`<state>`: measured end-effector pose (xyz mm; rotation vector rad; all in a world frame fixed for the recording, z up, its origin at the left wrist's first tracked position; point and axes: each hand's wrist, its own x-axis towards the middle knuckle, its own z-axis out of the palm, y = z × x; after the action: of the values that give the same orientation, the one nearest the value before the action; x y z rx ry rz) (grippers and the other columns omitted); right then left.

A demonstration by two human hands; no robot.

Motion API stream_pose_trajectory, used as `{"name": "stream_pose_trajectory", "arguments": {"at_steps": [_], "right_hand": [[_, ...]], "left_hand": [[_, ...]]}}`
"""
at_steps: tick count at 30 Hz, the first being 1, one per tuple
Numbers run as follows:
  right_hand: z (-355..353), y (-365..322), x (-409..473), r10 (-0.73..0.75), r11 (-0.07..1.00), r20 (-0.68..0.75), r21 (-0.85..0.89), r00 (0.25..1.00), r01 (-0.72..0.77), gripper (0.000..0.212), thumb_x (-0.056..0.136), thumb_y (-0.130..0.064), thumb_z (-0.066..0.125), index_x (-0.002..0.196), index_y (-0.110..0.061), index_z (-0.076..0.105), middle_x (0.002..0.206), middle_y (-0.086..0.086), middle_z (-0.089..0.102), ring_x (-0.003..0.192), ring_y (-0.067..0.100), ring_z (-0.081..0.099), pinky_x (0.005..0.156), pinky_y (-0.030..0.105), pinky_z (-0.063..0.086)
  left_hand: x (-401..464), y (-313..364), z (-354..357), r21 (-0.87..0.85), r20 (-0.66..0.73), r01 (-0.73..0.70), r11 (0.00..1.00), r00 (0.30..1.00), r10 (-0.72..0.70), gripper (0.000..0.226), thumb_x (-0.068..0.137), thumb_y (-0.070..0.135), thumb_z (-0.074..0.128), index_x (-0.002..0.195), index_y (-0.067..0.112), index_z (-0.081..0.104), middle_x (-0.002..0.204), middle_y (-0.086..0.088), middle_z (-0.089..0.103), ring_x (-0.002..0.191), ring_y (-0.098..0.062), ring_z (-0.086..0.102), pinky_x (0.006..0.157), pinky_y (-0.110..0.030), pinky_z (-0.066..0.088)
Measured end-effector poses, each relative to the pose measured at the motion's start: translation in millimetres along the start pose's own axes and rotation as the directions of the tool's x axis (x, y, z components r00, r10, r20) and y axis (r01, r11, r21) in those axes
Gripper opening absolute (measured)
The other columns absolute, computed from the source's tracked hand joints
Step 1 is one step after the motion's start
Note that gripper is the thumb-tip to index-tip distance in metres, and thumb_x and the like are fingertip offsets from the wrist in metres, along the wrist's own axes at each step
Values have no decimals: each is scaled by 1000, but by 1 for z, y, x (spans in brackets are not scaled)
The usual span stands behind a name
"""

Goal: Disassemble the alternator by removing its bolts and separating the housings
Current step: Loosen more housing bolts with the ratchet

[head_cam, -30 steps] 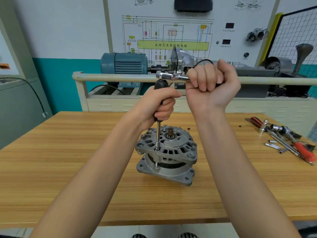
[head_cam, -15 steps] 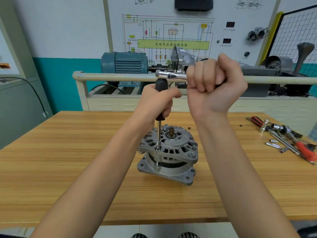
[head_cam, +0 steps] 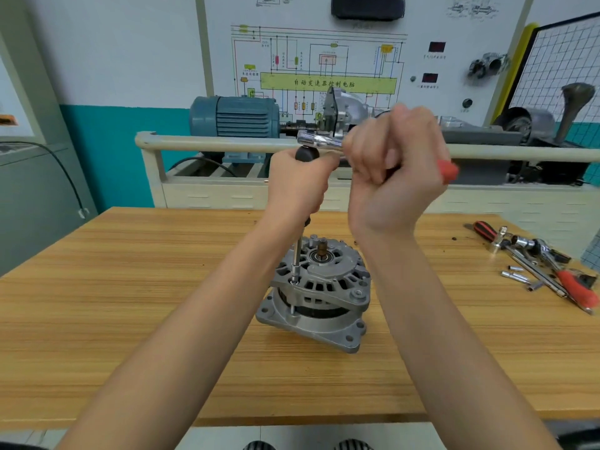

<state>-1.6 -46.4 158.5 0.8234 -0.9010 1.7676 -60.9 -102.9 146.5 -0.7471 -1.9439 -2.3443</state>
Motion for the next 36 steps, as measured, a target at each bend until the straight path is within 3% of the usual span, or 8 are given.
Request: {"name": "stream_pose_trajectory", "arguments": {"at_steps": [5,9,12,15,21,28,33,36], "right_hand": [[15,5,-14,-167,960,116,-206,979,188,30,78,-7,52,58,-25,40,50,-8,35,44,10,28,51,27,23],[-2,-1,7,98,984,23,148,995,-101,46,83,0,42,42,-20,32,35,-4,25,36,11,19,45,26,20],[-18,-2,22,380,843,-74,439,922,-312,48,82,-7,39,36,-17,33,32,-3,23,31,12,17,40,22,20],[-26,3,29,504,717,-137,617,853,-325,44,79,-9,40,36,-16,31,31,-3,21,28,12,20,39,21,17],[-14,2,15,271,903,-27,352,962,-245,47,83,-3,41,38,-17,34,33,-4,26,35,12,17,42,25,22],[14,8,-14,-200,959,140,-174,970,223,31,78,-4,51,58,-23,37,50,-10,36,42,8,27,50,26,23],[0,-1,3,42,991,36,125,998,-46,45,81,2,42,44,-20,28,35,-4,27,35,10,19,46,26,18],[-16,-4,18,292,895,-37,364,956,-260,49,82,-6,39,35,-18,34,32,-4,25,33,12,15,42,22,20]], "left_hand": [[-3,-1,-5,1,-2,-34,999,999,34,33,85,4,58,60,17,40,51,-2,36,48,-16,29,41,-20,25],[2,-2,-21,-128,283,2,992,959,35,42,85,-3,58,54,17,40,41,5,32,36,-11,24,39,-19,19],[6,-1,-31,-171,501,90,981,866,8,35,84,10,57,52,17,46,41,5,35,34,-9,28,38,-19,24],[8,1,-32,-125,601,187,974,796,-76,37,81,16,56,46,19,45,37,8,32,30,-5,25,35,-17,23],[5,0,-22,-51,370,160,986,920,-130,51,88,5,50,43,21,33,35,8,22,30,-7,15,35,-14,16],[-4,-4,-4,49,-17,-15,999,1000,16,38,85,7,57,57,20,35,44,5,33,35,-7,25,35,-15,24],[-1,-5,-15,-37,206,37,999,978,-29,44,83,0,58,51,18,36,38,7,29,33,-9,21,38,-16,19],[4,0,-26,-76,432,96,992,900,-54,37,80,9,61,48,17,44,40,4,32,34,-11,25,39,-18,23]]}}
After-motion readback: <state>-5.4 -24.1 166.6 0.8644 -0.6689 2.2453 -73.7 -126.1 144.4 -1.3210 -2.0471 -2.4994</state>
